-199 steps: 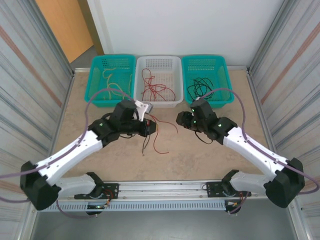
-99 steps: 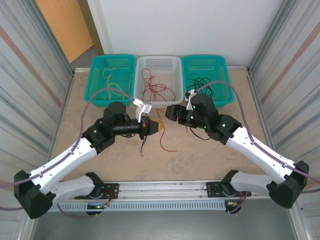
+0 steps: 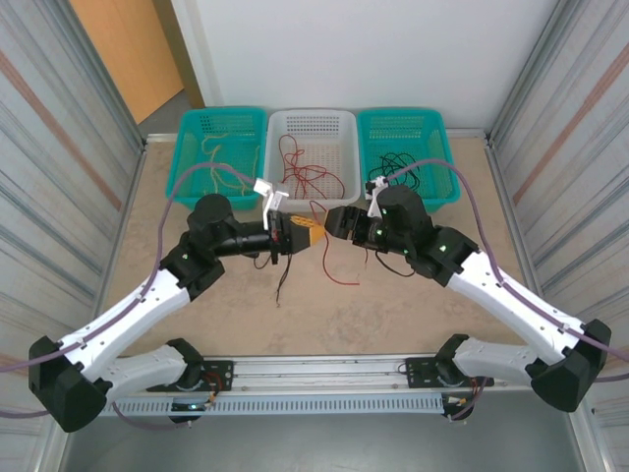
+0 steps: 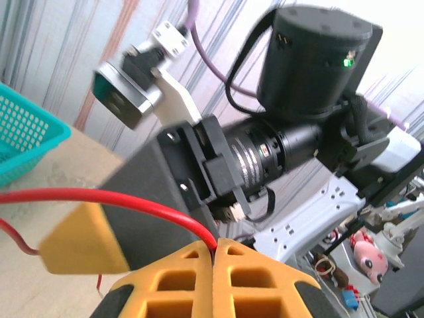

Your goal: Untangle the cables

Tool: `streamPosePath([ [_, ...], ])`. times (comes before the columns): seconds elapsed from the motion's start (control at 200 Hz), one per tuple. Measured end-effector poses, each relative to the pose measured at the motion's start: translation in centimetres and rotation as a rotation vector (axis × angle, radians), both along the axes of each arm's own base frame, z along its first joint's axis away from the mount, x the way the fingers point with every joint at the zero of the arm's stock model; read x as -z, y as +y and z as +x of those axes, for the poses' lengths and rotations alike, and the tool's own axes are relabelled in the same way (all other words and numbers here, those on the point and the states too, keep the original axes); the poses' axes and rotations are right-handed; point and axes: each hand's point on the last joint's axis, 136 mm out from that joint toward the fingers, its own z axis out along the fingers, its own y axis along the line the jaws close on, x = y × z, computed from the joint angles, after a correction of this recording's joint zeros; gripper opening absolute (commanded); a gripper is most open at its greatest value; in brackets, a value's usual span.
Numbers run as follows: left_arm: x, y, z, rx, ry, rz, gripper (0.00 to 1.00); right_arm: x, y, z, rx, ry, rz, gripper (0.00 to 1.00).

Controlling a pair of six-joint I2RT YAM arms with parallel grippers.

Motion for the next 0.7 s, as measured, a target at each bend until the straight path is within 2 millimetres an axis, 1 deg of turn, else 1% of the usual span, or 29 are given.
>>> streamPosePath([
  [0.07, -0.3, 0.1, 0.5, -0.003, 0.007, -0.018, 0.0, -0.6, -0.4, -0.2, 0.004, -0.012, 0.009, 0.65],
  [0.195, -0.5, -0.1, 0.4, 0.014, 0.016, -0.03, 0.0, -1.4, -1.4, -0.2, 0.025, -0.035, 0.028, 0.66],
  [0.316, -0.8, 0.0, 0.4, 0.023, 0.019, -0.043, 0.0, -0.9, -2.0, -0.2, 0.038, -0.031, 0.025, 0.66],
  [0.481, -1.3, 0.6, 1.0, 0.008, 0.02, -0.062, 0.0, 0.2, -2.4, -0.3, 0.044, -0.011, 0.006, 0.66],
  [0.611, -1.7, 0.9, 1.4, -0.002, 0.014, -0.076, 0.0, 0.1, -2.9, -0.1, 0.058, -0.012, 0.006, 0.66],
  [0.702, -1.9, 1.1, 1.6, -0.008, 0.012, -0.08, 0.0, -0.3, -3.3, -0.2, 0.064, -0.023, 0.016, 0.67],
])
